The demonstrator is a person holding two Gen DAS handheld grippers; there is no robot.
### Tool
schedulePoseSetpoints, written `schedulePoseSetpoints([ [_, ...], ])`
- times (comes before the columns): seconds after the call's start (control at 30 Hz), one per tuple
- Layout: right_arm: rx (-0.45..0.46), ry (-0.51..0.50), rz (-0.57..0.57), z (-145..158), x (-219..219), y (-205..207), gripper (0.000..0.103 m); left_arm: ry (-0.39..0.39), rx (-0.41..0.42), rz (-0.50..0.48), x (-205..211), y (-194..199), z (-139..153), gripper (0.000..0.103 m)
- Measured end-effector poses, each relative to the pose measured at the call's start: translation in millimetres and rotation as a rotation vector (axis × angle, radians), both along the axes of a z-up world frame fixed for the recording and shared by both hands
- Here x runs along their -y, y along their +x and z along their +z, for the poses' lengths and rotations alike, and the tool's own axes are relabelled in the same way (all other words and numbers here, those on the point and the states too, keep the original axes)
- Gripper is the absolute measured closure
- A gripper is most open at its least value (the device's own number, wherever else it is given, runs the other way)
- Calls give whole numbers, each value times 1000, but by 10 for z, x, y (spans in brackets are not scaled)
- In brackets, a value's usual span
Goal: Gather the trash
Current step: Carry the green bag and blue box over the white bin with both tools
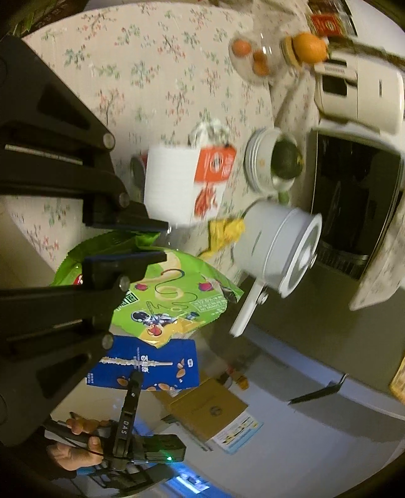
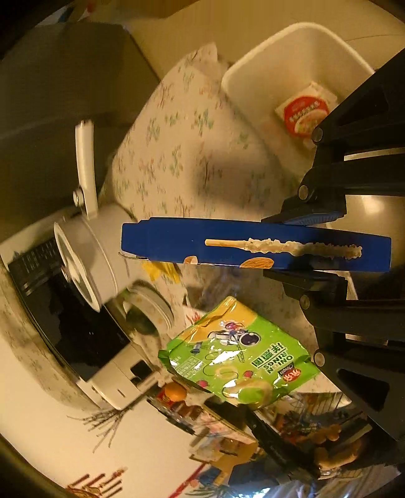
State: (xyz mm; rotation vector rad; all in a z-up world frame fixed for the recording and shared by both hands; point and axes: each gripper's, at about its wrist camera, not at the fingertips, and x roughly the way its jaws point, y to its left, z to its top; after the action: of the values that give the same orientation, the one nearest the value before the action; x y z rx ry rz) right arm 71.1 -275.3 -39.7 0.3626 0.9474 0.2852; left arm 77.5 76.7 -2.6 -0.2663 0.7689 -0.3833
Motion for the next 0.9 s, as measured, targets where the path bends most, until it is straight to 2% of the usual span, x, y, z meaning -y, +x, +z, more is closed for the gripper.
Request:
schedulePoseSetpoints([
  [0.23, -6, -26, -67, -4, 352, -127, 78, 39, -7, -105, 612, 33, -28, 90],
  [0.53, -33, -75, -207, -56, 1001, -329, 78, 110, -15, -247, 1450, -4, -151, 90],
  [0.9, -76, -170, -319, -198, 1616, -598, 78, 242, -78, -357, 2409, 40, -608, 90],
])
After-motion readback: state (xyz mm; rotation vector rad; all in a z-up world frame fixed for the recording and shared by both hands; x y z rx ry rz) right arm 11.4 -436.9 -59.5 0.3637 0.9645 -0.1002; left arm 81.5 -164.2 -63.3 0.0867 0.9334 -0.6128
